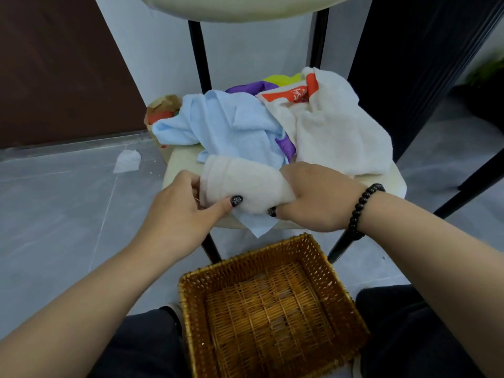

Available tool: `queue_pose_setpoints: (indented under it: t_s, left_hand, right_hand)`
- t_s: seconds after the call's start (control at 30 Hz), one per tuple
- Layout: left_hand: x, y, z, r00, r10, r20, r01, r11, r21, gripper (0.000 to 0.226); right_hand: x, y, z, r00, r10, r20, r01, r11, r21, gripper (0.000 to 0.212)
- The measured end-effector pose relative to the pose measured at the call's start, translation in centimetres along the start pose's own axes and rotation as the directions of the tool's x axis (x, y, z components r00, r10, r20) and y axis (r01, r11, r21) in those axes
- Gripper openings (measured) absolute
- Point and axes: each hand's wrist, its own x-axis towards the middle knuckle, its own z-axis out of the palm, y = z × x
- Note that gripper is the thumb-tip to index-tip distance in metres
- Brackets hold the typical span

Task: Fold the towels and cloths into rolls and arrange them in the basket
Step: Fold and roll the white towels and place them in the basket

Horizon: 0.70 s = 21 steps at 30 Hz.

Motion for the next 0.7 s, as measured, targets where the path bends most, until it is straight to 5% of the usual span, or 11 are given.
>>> queue_pose_setpoints:
  t_s: [0.23, 0.33, 0.5, 0.7]
  left_hand:
    - [-0.9, 0.4, -1.7, 0.952, -0.007, -0.305, -0.019, 0.996, -0.085, 0.045]
    - [-1.6, 1.2, -1.6, 0.990, -0.095, -0.108, 0.059, 0.952, -0.299, 0.031]
    - [-3.5, 2.1, -0.8, 0.959, -0.217, 0.181, 0.280, 0.821, -0.497, 0.035]
    - [-6.3, 2.3, -0.5, 0.924, -0.128, 0.361, 0.356, 0.637, -0.684, 0.032]
  right_hand:
    - [-1.8, -2.5, 2.2, 0.993, 0.026, -0.115, 0.025, 0.907, 0.420, 0.043]
    - [-2.8, -3.4, 3.4, 0.980, 0.100, -0.173, 0.017, 0.821, 0.571, 0.050]
    - [-4.9, -5.0, 4.7, 0.960, 0.135, -0.246, 0.061, 0.755, 0.653, 0.024]
    - [-7.2, -5.1, 6.0, 0.976, 0.079, -0.205, 0.100, 0.671, 0.734, 0.013]
